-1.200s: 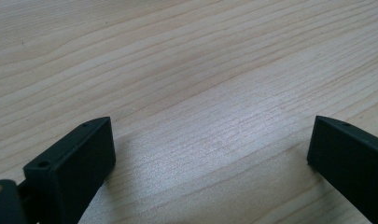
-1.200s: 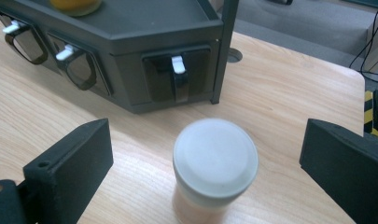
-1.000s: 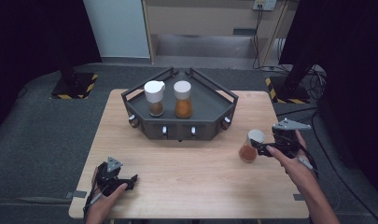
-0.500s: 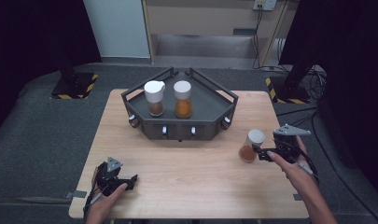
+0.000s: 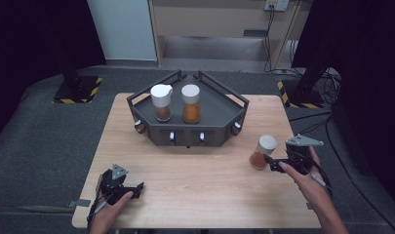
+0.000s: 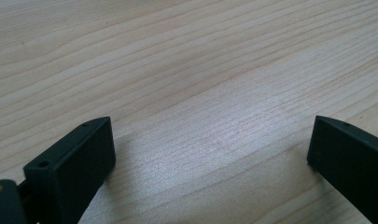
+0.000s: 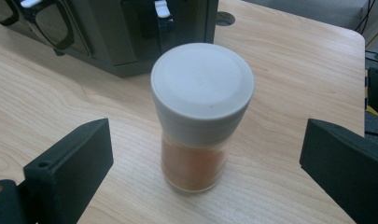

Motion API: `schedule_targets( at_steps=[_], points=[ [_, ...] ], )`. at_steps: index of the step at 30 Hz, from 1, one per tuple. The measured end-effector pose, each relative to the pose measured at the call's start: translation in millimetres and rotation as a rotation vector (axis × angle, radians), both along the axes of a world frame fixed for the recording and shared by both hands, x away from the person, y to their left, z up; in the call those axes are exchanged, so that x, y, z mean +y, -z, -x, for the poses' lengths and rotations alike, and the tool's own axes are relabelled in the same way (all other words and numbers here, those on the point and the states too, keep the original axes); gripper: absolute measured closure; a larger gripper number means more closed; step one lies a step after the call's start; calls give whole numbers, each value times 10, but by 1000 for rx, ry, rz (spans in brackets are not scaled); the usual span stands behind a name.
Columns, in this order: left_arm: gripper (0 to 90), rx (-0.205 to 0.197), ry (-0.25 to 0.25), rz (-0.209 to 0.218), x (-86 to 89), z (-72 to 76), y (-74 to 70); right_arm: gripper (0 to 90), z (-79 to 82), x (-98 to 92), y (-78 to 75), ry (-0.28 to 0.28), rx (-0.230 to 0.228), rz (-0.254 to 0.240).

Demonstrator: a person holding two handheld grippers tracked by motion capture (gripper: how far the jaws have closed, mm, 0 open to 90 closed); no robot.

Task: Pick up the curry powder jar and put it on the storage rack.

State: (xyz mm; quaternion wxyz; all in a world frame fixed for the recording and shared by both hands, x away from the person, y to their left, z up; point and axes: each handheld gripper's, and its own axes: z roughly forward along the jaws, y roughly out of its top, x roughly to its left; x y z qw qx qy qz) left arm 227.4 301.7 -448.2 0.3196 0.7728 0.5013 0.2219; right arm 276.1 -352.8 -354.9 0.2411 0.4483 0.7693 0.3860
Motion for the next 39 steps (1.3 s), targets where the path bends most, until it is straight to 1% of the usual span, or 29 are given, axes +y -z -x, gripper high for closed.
schedule_targets(
  at_steps=[10,18,28,31,39],
  points=[
    [0,0,0,0,0,0,0,28,40,-47,139,19,11,-9],
    [0,0,0,0,0,0,0,28,77,-91,229,23,6,-17],
    [0,0,0,0,0,0,0,33,95,-99,364,30,30,-32],
    [0,0,0,0,0,0,0,33,100,-101,401,32,31,-32],
    [0,0,0,0,-1,0,0,39,104,-115,466,48,32,-44]
  ],
)
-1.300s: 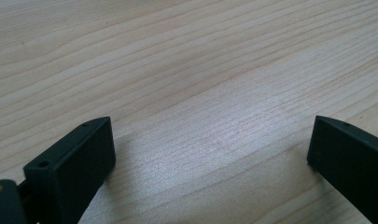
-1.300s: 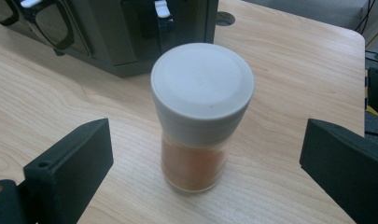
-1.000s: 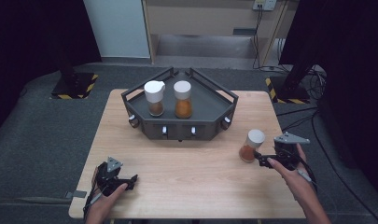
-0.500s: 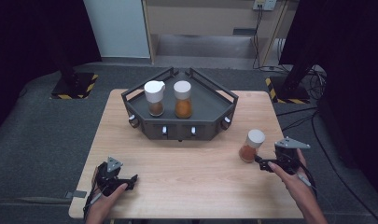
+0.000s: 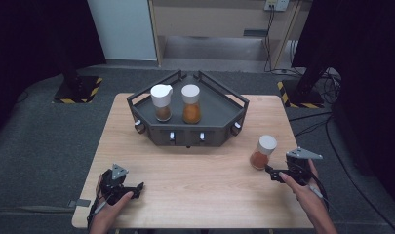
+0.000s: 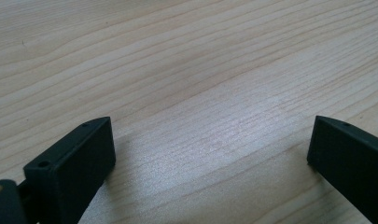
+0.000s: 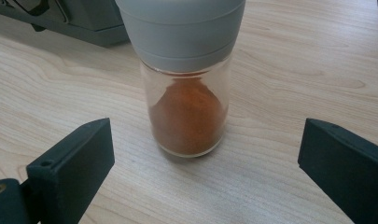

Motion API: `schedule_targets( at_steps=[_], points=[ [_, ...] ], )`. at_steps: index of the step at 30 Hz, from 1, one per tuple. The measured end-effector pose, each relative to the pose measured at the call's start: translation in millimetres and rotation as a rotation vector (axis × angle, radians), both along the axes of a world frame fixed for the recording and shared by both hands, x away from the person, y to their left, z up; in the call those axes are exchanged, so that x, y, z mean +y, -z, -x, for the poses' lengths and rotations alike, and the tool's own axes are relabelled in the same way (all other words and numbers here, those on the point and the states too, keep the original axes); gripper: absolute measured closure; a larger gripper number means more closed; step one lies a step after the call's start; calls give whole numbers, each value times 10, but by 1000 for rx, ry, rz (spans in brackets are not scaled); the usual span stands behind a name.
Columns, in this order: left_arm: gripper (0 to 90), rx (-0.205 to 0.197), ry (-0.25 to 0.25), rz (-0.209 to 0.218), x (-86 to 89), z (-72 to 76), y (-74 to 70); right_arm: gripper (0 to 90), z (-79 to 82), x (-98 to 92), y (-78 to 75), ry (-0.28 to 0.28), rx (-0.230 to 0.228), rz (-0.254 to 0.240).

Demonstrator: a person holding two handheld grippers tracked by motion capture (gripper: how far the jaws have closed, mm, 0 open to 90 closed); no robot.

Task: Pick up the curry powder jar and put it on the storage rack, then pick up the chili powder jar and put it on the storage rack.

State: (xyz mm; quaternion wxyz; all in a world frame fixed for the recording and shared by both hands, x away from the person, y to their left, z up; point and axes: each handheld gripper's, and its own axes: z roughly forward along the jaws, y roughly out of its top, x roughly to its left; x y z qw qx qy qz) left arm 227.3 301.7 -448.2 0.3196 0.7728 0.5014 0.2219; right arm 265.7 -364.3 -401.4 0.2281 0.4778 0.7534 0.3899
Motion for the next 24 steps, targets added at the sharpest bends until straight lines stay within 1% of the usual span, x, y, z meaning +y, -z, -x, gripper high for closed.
schedule_targets(
  at_steps=[8,15,20,24],
  points=[
    [0,0,0,0,0,0,0,44,-31,16,64,8,-3,-12],
    [0,0,-1,0,-2,1,0,47,-81,60,79,3,-6,-6],
    [0,0,-1,0,-2,1,0,54,-116,85,79,6,-5,-20],
    [0,0,-1,0,-2,1,0,60,-161,115,72,-4,-8,-15]
  ],
)
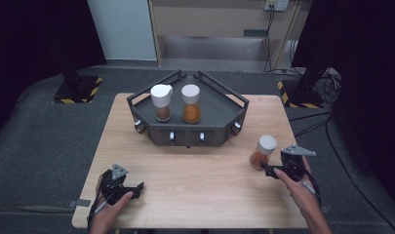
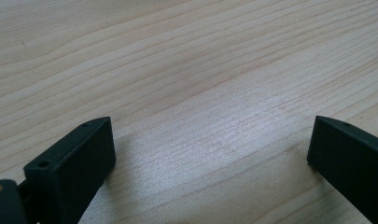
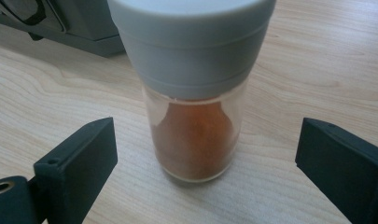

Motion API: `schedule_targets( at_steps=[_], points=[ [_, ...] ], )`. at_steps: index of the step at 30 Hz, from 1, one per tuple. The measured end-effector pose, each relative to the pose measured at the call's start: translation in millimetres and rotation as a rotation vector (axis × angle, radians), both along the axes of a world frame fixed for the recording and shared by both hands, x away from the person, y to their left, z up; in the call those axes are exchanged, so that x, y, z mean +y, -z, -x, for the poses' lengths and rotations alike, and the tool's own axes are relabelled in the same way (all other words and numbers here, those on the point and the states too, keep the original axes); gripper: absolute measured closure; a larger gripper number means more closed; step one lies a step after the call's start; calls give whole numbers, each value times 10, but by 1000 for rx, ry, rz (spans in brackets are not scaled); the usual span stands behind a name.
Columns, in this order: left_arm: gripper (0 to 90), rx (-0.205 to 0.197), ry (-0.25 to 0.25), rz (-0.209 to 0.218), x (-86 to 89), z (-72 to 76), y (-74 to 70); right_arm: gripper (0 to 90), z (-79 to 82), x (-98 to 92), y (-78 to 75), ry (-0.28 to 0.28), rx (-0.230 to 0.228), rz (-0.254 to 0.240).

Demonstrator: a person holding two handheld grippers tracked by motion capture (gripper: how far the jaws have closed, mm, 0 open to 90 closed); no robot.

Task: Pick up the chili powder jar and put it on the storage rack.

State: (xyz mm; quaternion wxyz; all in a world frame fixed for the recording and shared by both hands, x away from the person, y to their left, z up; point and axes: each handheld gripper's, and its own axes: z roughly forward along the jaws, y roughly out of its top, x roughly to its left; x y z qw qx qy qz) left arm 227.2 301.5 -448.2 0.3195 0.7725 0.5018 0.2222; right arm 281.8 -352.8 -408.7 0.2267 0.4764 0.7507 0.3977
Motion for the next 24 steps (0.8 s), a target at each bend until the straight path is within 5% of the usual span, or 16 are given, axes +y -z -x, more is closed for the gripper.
schedule_targets(
  at_steps=[24],
  points=[
    [0,0,0,0,0,0,0,182,-158,127,-101,-13,-43,4]
  ],
)
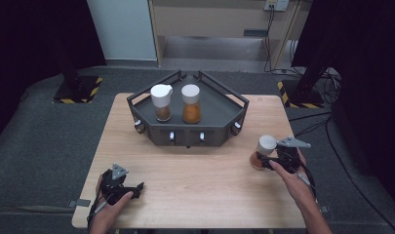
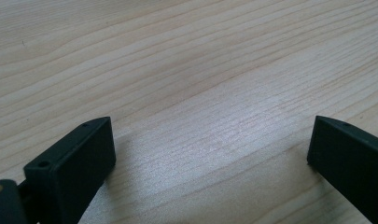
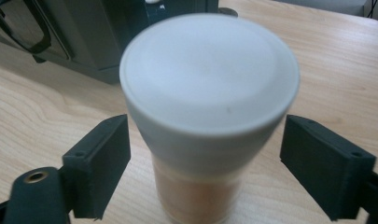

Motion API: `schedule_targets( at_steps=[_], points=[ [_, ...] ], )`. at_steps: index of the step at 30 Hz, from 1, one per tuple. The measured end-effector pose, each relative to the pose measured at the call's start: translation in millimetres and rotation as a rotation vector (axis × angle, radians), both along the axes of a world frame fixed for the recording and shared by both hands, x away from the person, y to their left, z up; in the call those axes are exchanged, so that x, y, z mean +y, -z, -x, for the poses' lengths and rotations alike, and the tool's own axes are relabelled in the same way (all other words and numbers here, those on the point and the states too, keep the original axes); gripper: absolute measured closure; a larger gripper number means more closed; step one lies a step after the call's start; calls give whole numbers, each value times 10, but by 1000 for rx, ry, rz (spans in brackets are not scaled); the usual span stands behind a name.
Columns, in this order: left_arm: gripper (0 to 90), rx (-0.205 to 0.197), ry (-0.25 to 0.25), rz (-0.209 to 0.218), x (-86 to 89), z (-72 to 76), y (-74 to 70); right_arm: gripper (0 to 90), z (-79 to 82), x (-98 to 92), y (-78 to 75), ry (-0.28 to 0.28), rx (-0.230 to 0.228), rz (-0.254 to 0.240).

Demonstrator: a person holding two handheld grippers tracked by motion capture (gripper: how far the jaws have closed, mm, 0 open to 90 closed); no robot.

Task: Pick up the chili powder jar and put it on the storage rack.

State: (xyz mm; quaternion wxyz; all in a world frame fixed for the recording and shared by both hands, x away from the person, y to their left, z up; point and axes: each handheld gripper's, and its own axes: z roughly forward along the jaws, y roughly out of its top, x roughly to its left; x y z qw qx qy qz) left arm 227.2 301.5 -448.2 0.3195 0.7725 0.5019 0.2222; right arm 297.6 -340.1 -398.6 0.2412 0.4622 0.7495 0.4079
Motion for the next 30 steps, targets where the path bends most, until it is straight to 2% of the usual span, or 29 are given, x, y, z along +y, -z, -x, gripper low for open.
schedule_targets(
  at_steps=[6,11,18,30],
  points=[
    [0,0,0,0,0,0,0,336,-37,62,-22,-1,-23,-1],
    [0,0,0,0,0,0,0,342,-71,116,-129,7,12,23],
    [0,0,0,0,0,0,0,343,-34,148,-263,3,16,21],
    [0,0,0,0,0,0,0,343,22,130,-498,-38,0,30]
  ],
)
